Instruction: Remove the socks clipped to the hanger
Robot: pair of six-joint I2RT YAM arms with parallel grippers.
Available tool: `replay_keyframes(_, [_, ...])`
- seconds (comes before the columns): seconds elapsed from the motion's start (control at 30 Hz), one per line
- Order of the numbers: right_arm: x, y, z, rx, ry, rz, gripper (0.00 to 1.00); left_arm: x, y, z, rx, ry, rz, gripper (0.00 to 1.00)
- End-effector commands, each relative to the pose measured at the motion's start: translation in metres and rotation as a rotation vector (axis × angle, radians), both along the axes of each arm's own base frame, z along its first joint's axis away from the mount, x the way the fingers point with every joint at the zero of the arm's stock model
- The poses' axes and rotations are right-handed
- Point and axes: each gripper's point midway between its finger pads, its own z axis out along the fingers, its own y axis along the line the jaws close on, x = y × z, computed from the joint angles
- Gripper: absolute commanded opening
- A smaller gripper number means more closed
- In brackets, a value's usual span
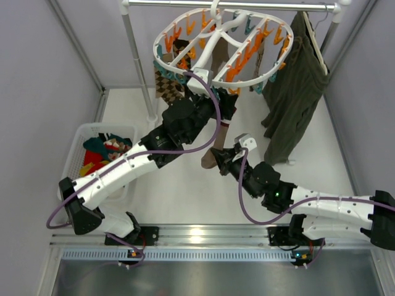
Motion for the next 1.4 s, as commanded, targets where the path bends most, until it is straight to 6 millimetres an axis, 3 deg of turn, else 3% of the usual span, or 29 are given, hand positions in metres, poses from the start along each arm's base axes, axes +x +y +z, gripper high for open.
replay_keyframes(0.0, [-0.010, 0.002, 0.003, 0.018, -0.003, 0.038, 0.00, -0.001, 0.010, 0.046, -0.076, -0.099, 0.029, 0.72])
replay_keyframes(0.4, [-0.013, 0.000, 0.004, 0.013, -0.010, 0.049, 0.00, 0.001, 0.010, 0.058, -0.047, -0.151, 0.031, 0.62])
replay_keyframes(0.73, [-0.015, 0.001, 0.005, 0.011, -0.012, 0.064, 0.00, 0.009, 0.005, 0.051, -0.019, -0.150, 0.049, 0.64])
replay_keyframes(0.87, [-0.015, 0.001, 0.003, 0.002, -0.012, 0.065, 0.00, 0.013, 0.005, 0.052, -0.017, -0.151, 0.062, 0.55])
replay_keyframes(1.1, [-0.015, -0.002, -0.001, -0.005, -0.009, 0.056, 0.00, 0.014, 0.007, 0.056, -0.019, -0.158, 0.074, 0.23])
replay_keyframes(1.23, [-0.015, -0.003, -0.006, -0.008, -0.002, 0.055, 0.00, 0.018, 0.010, 0.057, -0.024, -0.153, 0.105, 0.11])
replay_keyframes(1.3, [-0.015, -0.005, -0.011, -0.011, 0.006, 0.051, 0.00, 0.018, 0.011, 0.055, -0.024, -0.148, 0.109, 0.11])
replay_keyframes(1.37, [-0.016, -0.009, -0.017, -0.013, 0.016, 0.048, 0.00, 0.016, 0.009, 0.050, -0.022, -0.141, 0.092, 0.36])
